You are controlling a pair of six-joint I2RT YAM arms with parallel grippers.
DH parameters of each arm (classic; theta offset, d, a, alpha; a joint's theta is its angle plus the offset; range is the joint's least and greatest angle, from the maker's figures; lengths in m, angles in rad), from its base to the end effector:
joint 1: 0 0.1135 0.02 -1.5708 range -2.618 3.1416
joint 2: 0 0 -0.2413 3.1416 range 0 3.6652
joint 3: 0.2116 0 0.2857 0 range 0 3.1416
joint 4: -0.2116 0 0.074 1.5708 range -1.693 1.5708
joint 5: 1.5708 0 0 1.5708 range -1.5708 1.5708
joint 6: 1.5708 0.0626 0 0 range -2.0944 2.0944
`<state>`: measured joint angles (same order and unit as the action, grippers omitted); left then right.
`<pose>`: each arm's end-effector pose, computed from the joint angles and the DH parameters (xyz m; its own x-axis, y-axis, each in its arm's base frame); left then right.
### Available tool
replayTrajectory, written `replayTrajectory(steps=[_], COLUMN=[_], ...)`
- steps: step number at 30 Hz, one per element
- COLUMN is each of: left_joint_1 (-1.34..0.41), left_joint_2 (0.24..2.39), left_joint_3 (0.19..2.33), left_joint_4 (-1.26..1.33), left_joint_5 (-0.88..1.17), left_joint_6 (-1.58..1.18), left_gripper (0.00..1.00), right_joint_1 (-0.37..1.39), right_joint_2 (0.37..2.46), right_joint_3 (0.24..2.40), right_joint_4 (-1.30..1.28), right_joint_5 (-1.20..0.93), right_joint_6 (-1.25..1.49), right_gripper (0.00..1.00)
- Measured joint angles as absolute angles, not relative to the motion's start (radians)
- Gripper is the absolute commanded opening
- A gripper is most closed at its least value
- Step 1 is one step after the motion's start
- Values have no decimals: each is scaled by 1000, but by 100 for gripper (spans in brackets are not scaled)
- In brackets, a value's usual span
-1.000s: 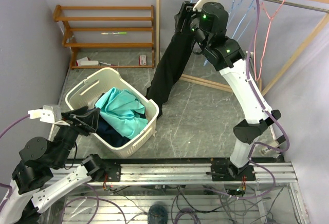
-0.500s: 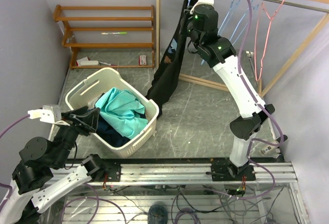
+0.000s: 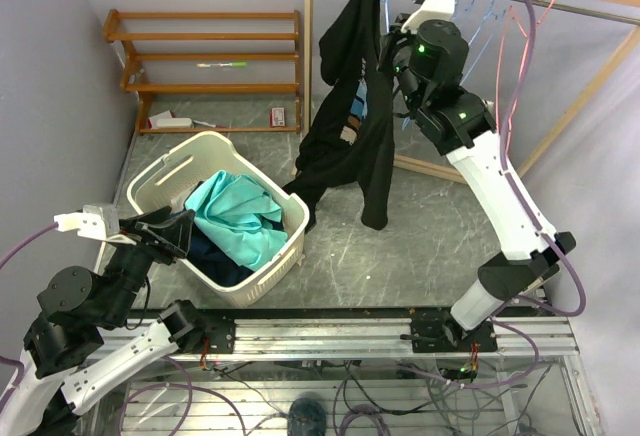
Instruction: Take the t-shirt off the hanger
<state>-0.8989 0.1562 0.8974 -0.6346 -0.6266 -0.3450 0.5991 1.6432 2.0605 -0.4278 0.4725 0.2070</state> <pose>0.0730 -0.0329 0.3972 -0.0293 -0.4032 -0.9146 0.2775 0.8758 -0.3950 0.3449 0.2010 0.5209 -0.0344 0.1981 -0.9796 -0.1218 0.9720 0.2008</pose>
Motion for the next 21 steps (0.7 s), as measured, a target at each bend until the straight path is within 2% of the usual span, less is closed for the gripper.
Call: replayTrajectory(steps=[5,9,13,21], left_joint_1=[-898,-898,-898,-898], left_joint_2=[156,156,156,178], left_joint_3=[897,897,895,886], left_joint_4=[-634,-634,-633,-612], left_joint_5=[-627,-625,-618,-562], left_joint_6=[-345,-345,-342,-317], left_gripper=[68,77,81,89], right_joint_1=[599,599,599,601], right_joint_2=[1601,1594,1565,1271], right_joint_3=[2057,2078,2076,1835], right_joint_4=[-387,-395,-456,-553], right_joint_5=[476,460,402,237], right_joint_6=[185,185,205,248], right_gripper=[0,0,0,0])
